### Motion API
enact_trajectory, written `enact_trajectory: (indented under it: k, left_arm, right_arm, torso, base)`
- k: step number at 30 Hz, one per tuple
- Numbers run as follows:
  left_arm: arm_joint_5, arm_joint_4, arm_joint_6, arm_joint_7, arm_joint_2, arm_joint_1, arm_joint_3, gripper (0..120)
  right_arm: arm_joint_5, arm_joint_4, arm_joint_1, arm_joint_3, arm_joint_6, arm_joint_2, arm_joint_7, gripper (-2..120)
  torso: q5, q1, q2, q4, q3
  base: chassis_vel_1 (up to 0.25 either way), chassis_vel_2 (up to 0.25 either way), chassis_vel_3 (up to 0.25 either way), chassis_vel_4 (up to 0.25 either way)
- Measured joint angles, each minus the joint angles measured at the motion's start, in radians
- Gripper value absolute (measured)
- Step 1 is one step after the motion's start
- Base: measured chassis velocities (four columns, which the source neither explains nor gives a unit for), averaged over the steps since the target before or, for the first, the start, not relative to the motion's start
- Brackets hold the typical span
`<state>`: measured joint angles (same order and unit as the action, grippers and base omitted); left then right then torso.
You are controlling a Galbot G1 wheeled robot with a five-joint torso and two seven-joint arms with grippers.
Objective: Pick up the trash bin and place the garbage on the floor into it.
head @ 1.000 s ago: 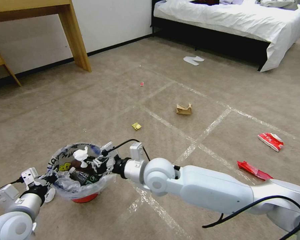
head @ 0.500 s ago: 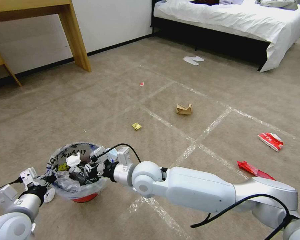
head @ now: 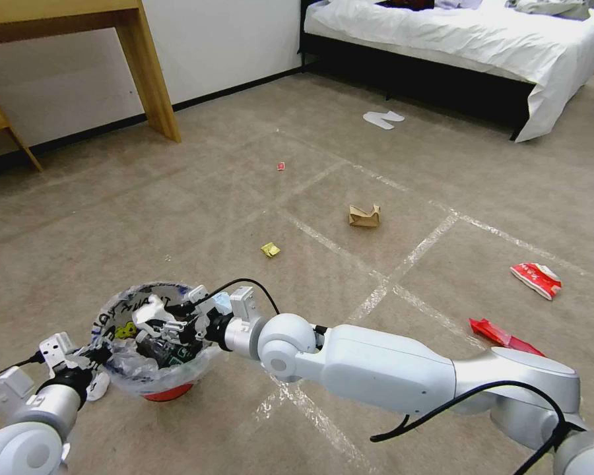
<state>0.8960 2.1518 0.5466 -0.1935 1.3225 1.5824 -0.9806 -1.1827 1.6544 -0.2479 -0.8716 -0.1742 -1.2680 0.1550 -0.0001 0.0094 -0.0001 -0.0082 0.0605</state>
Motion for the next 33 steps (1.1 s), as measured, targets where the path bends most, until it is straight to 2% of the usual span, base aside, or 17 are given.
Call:
enact_trajectory:
  k: [1,3,8,9,10,17,23,31,33]
  left_arm:
    - [0.000,0.000,0.000,0.000,0.000,0.000,0.000,5]
    - [0.000,-0.002,-0.002,0.000,-0.001,0.000,0.000,5]
    - [0.000,-0.003,-0.002,0.000,-0.002,0.000,-0.001,5]
    - [-0.001,-0.003,-0.003,0.000,-0.002,0.000,-0.001,5]
    - [-0.001,-0.004,-0.003,0.000,-0.001,0.000,-0.001,5]
    - [-0.002,-0.003,-0.004,0.001,0.001,0.002,0.000,5]
    - [-0.003,-0.003,-0.004,0.001,0.001,0.004,0.000,5]
    - [-0.006,-0.005,-0.007,0.002,0.002,0.005,-0.002,5]
    - [-0.006,-0.007,-0.009,0.002,0.003,0.005,-0.003,5]
  right_arm:
    - [0.000,0.000,0.000,0.000,0.000,0.000,0.000,67]
    - [0.001,0.000,0.000,0.000,0.001,0.001,-0.001,79]
    - [0.001,-0.002,0.001,-0.001,0.001,-0.001,-0.001,90]
    - [0.001,-0.004,0.002,-0.007,0.001,-0.003,-0.002,98]
    - [0.001,-0.005,0.003,-0.012,0.001,-0.004,-0.002,99]
    - [0.008,-0.008,0.002,-0.019,0.002,-0.010,0.000,100]
    - [0.001,0.022,-0.007,0.033,0.018,-0.006,0.006,100]
    - [-0.026,0.102,-0.046,0.171,0.079,-0.008,-0.001,100]
    - [-0.058,0.155,-0.051,0.262,0.106,-0.004,-0.017,100]
  torso:
    - [0.0000,0.000,0.000,0.0000,0.000]
    - [0.0000,0.000,0.000,0.0000,0.000]
    - [0.0000,0.000,0.000,0.0000,0.000]
    - [0.0000,0.000,0.000,0.0000,0.000]
    - [0.0000,0.000,0.000,0.0000,0.000]
    - [0.0000,0.000,0.000,0.0000,0.000]
    - [0.0001,0.000,0.000,-0.0001,0.000]
    - [0.0000,0.000,0.000,0.0000,0.000]
    - [0.0001,0.000,0.000,0.0000,0.000]
  base:
    - [0.000,0.000,0.000,0.000]
    - [0.000,0.000,0.000,0.000]
    - [0.000,0.000,0.000,0.000]
    - [0.000,0.000,0.000,0.000]
    - [0.000,0.000,0.000,0.000]
    - [0.000,0.000,0.000,0.000]
    - [0.000,0.000,0.000,0.000]
    - [0.000,0.000,0.000,0.000]
    - [0.000,0.000,0.000,0.000]
